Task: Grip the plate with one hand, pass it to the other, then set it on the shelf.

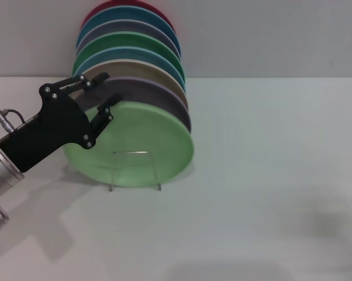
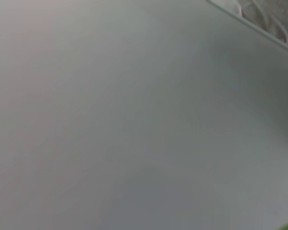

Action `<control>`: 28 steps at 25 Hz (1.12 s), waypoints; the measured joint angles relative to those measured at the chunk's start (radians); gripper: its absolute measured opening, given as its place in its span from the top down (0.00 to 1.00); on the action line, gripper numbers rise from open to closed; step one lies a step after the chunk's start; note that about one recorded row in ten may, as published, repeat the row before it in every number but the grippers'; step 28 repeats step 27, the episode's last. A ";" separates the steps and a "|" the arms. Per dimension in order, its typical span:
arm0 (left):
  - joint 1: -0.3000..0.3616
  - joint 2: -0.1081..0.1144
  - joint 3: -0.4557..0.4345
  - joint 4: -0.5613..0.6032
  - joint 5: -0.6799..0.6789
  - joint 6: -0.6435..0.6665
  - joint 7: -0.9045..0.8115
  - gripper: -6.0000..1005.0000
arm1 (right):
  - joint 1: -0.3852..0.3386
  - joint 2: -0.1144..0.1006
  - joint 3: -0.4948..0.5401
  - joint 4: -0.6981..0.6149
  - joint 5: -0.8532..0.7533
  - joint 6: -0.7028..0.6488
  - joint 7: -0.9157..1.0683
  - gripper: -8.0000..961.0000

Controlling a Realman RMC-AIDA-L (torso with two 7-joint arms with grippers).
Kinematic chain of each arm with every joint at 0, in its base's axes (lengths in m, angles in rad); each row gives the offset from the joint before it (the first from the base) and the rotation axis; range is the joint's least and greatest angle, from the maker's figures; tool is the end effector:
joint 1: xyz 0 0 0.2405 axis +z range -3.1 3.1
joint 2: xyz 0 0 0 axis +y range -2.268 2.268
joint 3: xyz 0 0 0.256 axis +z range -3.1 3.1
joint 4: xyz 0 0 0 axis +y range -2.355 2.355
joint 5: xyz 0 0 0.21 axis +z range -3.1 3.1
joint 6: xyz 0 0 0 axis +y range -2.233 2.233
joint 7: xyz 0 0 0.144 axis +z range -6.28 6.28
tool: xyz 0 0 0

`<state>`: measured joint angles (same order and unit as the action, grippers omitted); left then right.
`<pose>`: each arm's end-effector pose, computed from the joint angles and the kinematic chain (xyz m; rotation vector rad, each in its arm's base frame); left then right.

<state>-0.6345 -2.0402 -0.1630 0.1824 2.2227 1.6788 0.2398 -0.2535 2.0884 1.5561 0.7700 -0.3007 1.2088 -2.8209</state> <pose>-0.2499 0.3334 0.0034 -1.9326 0.7432 -0.6347 0.3452 0.1930 0.0273 -1.6432 0.3881 0.7001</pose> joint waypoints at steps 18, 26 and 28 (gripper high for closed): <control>0.139 0.001 -0.016 -0.052 -0.423 0.254 -0.450 0.65 | 0.027 -0.003 0.012 -0.002 0.030 -0.016 0.002 0.68; 0.162 -0.024 -0.075 -0.164 -0.597 -0.011 -0.653 0.60 | 0.146 -0.005 0.058 -0.069 0.081 -0.056 0.011 0.68; 0.162 -0.026 -0.084 -0.175 -0.597 -0.031 -0.642 0.59 | 0.146 -0.005 0.058 -0.069 0.081 -0.056 0.011 0.68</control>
